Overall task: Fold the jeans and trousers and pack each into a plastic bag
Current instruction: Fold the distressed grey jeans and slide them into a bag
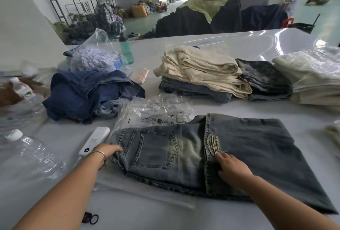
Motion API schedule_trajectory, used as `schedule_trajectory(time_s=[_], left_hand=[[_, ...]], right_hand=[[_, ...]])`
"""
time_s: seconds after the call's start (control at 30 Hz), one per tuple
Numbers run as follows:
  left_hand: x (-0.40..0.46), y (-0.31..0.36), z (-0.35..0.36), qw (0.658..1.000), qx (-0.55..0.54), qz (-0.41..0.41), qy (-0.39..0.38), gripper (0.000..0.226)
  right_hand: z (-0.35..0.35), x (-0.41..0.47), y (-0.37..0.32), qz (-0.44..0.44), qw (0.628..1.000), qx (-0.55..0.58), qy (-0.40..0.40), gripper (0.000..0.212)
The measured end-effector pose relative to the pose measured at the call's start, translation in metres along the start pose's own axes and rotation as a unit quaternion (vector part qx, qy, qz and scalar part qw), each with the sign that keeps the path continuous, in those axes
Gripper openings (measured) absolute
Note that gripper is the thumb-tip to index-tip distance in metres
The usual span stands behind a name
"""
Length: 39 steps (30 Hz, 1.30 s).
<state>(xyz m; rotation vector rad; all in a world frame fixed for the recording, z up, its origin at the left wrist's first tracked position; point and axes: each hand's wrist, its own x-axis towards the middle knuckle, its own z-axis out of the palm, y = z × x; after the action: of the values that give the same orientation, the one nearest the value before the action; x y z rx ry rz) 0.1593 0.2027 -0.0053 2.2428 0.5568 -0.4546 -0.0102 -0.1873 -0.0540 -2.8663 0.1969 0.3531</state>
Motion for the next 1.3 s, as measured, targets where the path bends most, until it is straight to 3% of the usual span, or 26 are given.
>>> schedule_trajectory(time_s=[0.17,0.23,0.33,0.4,0.47,0.53,0.63,0.7,0.77,0.87,0.93,1.0,1.03,1.1,1.13,1.2,1.3], left_hand=[[-0.031,0.029,0.007,0.97,-0.214,-0.049,-0.108,0.009],[-0.051,0.045,0.015,0.957,-0.27,-0.004,-0.107,0.011],[-0.092,0.075,0.035,0.969,-0.212,0.121,-0.05,0.007],[-0.124,0.097,0.054,0.965,-0.163,0.201,-0.031,0.011],[-0.159,0.121,0.079,0.956,-0.115,0.27,-0.029,0.02],[-0.196,0.142,0.112,0.94,-0.051,0.337,-0.03,0.025],[-0.243,0.154,0.181,0.885,0.065,0.456,-0.077,0.031],[-0.266,0.149,0.223,0.828,0.149,0.517,-0.156,0.036],[-0.271,0.136,0.252,0.8,0.192,0.53,-0.204,0.036],[-0.252,0.112,0.272,0.807,0.248,0.528,-0.094,0.042],[-0.238,0.103,0.272,0.824,0.267,0.5,0.017,0.051],[-0.224,0.103,0.267,0.845,0.263,0.457,0.088,0.078],[-0.215,0.103,0.265,0.857,0.277,0.425,0.094,0.087],[-0.2,0.098,0.266,0.875,0.317,0.36,0.065,0.081],[-0.196,0.092,0.271,0.877,0.339,0.338,0.04,0.074],[-0.196,0.075,0.286,0.862,0.39,0.323,0.0,0.073],[-0.2,0.058,0.3,0.836,0.441,0.327,0.007,0.104]], right_hand=[[0.003,0.001,0.003,-0.003,1.0,0.014,0.01,0.042],[0.002,0.003,0.006,0.002,0.999,0.043,0.009,0.039],[-0.008,0.006,0.004,0.062,0.981,0.184,0.028,0.023],[-0.025,0.007,-0.001,0.09,0.926,0.363,0.05,0.014],[-0.046,0.006,-0.005,0.073,0.812,0.579,0.027,0.023],[-0.075,0.004,-0.001,0.044,0.7,0.712,-0.036,0.041],[-0.114,-0.001,0.025,0.007,0.637,0.766,-0.091,0.06],[-0.125,-0.004,0.053,0.016,0.659,0.749,-0.061,0.061],[-0.119,-0.009,0.087,0.077,0.737,0.671,0.013,0.045],[-0.103,-0.017,0.131,0.158,0.815,0.555,0.051,0.028],[-0.098,-0.019,0.152,0.16,0.817,0.552,0.053,0.027],[-0.105,-0.019,0.171,0.143,0.783,0.604,0.045,0.027],[-0.111,-0.019,0.183,0.139,0.755,0.64,0.033,0.029],[-0.121,-0.016,0.208,0.154,0.718,0.679,0.019,0.028],[-0.122,-0.014,0.219,0.17,0.721,0.672,0.023,0.027],[-0.114,-0.013,0.232,0.197,0.768,0.609,0.027,0.026],[-0.089,-0.011,0.233,0.226,0.82,0.526,0.031,0.029]])
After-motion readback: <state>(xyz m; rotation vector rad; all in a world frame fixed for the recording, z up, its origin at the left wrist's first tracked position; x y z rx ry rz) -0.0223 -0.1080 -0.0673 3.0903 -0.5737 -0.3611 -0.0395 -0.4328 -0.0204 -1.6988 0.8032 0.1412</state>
